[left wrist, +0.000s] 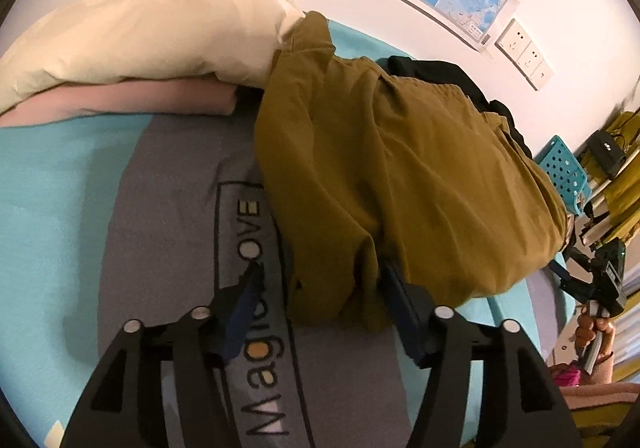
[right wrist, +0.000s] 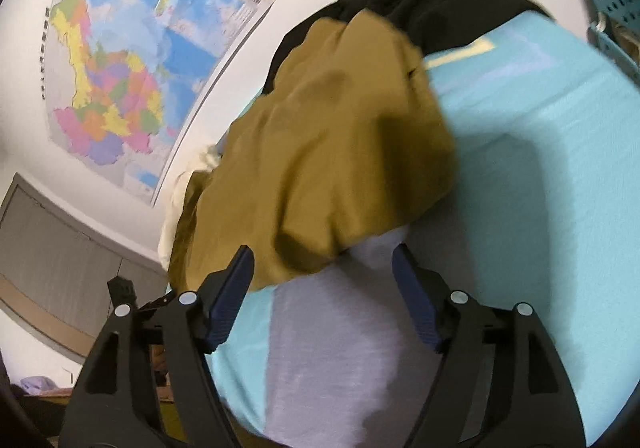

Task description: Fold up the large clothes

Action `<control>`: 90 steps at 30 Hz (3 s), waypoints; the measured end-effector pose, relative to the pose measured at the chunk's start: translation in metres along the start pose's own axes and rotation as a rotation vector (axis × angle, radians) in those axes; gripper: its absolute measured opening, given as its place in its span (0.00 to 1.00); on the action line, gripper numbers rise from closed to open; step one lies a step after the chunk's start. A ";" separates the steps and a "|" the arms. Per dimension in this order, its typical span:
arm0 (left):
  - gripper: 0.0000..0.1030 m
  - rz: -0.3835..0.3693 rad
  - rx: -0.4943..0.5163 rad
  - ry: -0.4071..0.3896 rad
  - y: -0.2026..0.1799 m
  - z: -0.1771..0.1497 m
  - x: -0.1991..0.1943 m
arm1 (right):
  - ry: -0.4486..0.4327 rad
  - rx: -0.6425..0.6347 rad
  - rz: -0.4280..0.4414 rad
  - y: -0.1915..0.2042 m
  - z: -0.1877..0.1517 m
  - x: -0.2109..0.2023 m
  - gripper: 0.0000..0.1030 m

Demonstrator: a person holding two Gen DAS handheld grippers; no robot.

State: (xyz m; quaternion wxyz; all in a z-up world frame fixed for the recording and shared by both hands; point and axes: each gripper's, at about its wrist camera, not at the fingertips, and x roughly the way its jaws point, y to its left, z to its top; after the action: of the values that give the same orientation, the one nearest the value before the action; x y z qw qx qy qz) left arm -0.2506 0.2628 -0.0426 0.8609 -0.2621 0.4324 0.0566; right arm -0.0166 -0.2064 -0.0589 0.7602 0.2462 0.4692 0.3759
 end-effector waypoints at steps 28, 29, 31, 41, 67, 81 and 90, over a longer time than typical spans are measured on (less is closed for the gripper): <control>0.91 -0.368 -0.175 0.036 -0.040 0.000 0.036 | -0.010 0.036 0.065 0.026 0.009 0.046 0.77; 0.91 -0.348 -0.182 0.013 -0.041 0.002 0.037 | -0.012 0.034 0.064 0.025 0.008 0.046 0.76; 0.90 -0.293 -0.161 -0.027 -0.048 0.005 0.040 | -0.019 0.033 0.063 0.026 0.007 0.046 0.76; 0.77 -0.073 -0.058 -0.066 -0.073 0.026 0.057 | -0.099 0.061 0.003 0.029 0.002 0.046 0.75; 0.60 0.020 0.003 -0.075 -0.087 0.038 0.056 | -0.131 0.089 0.042 0.030 0.023 0.060 0.68; 0.61 -0.050 -0.085 -0.032 -0.074 0.044 0.065 | -0.157 0.049 -0.043 0.039 0.029 0.070 0.34; 0.50 -0.002 0.017 -0.072 -0.088 0.044 0.043 | -0.146 -0.019 -0.019 0.056 0.027 0.053 0.30</control>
State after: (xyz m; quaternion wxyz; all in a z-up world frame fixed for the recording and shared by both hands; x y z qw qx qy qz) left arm -0.1642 0.2039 -0.0188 0.8781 -0.2532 0.4013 0.0613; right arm 0.0036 -0.1306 -0.0341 0.7983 0.2612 0.4109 0.3543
